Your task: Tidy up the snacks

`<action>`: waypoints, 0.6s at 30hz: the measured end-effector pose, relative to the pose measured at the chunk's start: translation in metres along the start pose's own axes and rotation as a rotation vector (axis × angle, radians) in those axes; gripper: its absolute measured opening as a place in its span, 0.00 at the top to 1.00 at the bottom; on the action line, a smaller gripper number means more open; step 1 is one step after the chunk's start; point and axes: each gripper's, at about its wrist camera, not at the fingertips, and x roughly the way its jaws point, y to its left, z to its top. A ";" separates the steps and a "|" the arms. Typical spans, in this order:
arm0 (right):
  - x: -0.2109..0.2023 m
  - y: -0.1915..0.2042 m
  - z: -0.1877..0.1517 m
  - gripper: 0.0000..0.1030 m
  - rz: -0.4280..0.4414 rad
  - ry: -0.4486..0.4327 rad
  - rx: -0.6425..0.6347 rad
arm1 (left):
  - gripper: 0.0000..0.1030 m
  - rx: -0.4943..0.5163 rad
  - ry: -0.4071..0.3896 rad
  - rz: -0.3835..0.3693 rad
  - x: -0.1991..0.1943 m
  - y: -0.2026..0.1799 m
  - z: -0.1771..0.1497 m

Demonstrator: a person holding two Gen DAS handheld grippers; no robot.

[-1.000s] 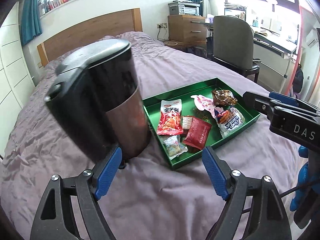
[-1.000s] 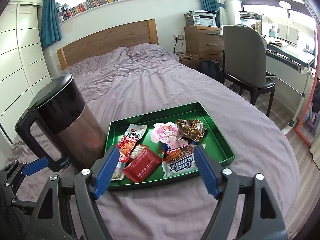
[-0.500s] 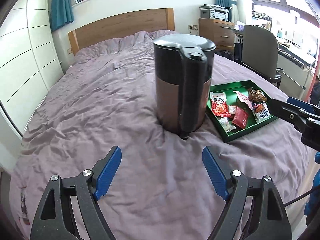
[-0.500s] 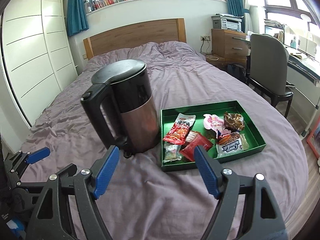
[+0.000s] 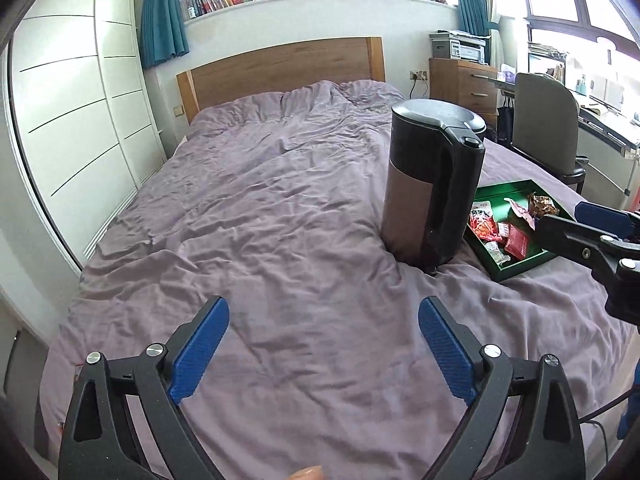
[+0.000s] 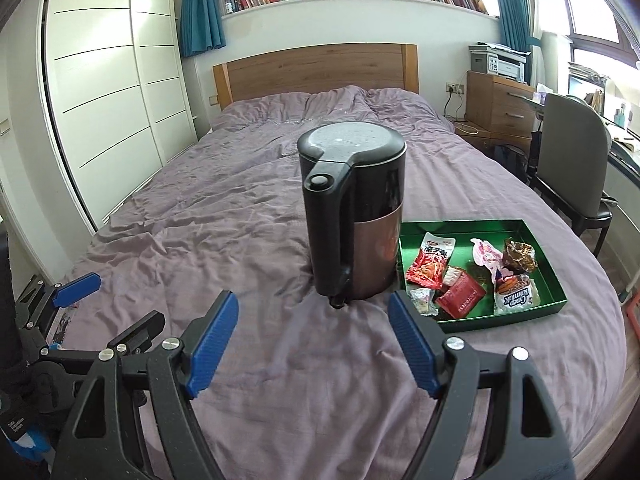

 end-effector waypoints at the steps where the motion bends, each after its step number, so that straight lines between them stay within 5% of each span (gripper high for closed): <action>1: -0.001 0.004 0.000 0.00 -0.001 0.000 -0.007 | 0.08 -0.001 -0.005 0.001 -0.003 0.003 -0.001; 18: -0.011 0.007 -0.026 0.00 -0.079 0.014 -0.018 | 0.08 -0.034 0.001 -0.038 -0.038 0.023 -0.015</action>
